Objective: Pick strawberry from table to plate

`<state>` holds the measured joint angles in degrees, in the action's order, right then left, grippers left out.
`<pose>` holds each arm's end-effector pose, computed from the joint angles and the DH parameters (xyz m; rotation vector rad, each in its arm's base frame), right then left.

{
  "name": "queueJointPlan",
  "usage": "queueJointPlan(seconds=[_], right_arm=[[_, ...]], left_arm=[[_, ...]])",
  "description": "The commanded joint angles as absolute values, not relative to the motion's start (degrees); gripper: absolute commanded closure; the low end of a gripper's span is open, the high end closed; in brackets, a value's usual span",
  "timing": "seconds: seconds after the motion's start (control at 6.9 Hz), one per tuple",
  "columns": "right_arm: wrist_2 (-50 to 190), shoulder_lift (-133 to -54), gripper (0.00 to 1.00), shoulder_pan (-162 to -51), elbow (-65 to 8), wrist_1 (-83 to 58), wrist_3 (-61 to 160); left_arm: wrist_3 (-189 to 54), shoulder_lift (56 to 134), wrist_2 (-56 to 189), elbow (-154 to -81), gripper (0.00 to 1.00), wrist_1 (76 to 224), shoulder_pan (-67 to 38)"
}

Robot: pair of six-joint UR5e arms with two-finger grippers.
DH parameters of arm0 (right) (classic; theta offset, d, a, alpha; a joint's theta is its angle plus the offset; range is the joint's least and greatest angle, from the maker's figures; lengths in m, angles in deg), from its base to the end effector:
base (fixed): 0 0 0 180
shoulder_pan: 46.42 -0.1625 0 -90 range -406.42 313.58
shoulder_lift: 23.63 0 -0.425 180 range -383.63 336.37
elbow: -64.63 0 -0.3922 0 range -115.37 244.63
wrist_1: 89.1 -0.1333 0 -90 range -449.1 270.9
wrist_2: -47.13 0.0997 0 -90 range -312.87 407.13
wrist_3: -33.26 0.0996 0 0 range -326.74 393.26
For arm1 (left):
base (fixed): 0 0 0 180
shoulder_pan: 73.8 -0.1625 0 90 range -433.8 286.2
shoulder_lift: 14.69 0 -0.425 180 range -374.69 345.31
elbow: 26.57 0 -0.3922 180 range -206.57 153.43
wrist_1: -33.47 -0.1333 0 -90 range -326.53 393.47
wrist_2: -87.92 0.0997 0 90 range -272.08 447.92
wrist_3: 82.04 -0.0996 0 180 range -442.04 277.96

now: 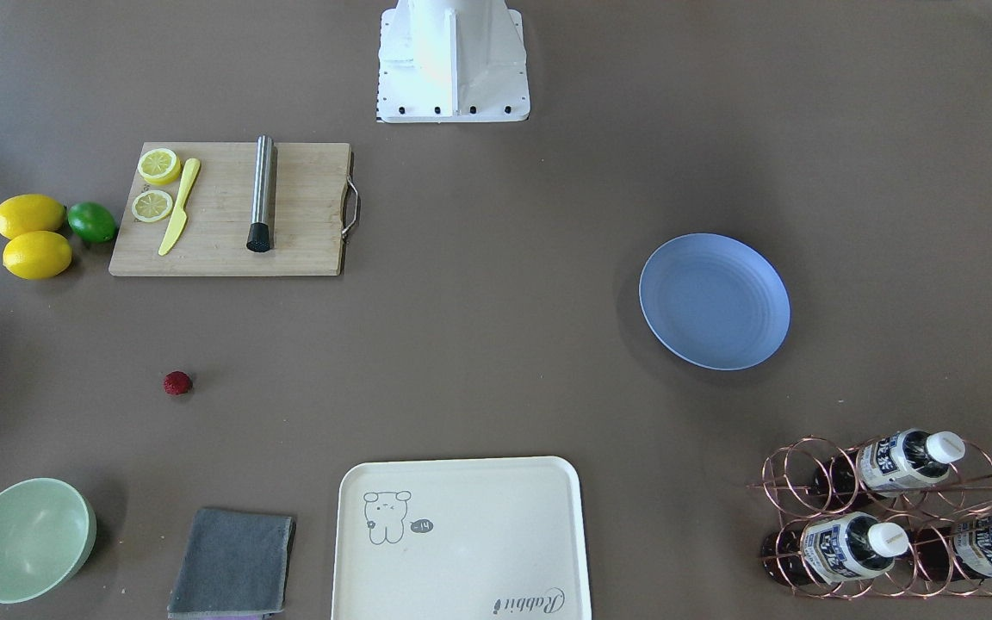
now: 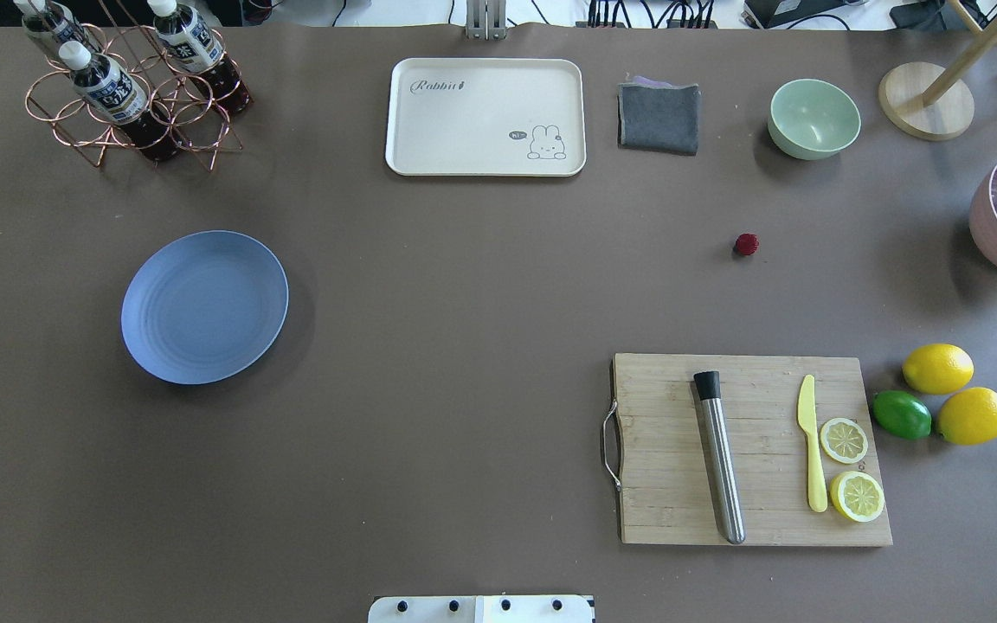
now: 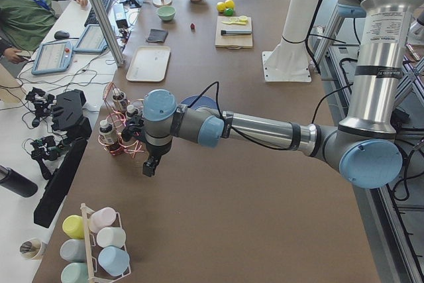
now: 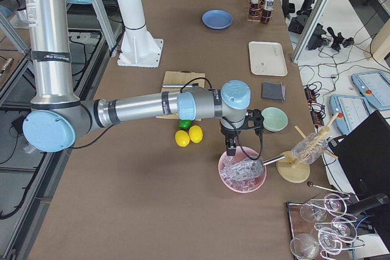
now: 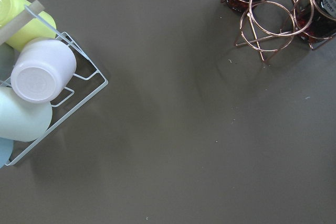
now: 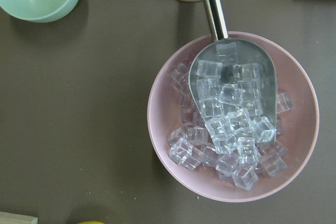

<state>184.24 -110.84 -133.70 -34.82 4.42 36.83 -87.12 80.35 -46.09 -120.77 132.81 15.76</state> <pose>0.0359 -0.5151 0.5557 0.0983 -0.8272 -0.0486 -0.0599 -0.5423 0.5590 0.3392 0.7492 0.2154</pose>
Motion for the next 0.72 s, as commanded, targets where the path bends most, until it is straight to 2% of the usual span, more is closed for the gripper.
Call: queueJointPlan(seconds=[0.0,0.43,0.58], right_arm=[[184.15,-107.06,0.0,-130.29,-34.51,4.42,41.31],[183.8,-102.83,0.0,-126.59,-33.11,2.16,43.11],[183.8,-102.82,0.0,-126.14,-29.36,-4.83,45.2]], left_arm=[[-77.56,80.15,-46.2,-120.87,0.01,138.72,13.23],[-51.97,78.65,-45.41,-119.91,0.01,157.97,0.41],[-46.06,78.13,-43.06,-119.91,0.01,161.67,-3.19]])
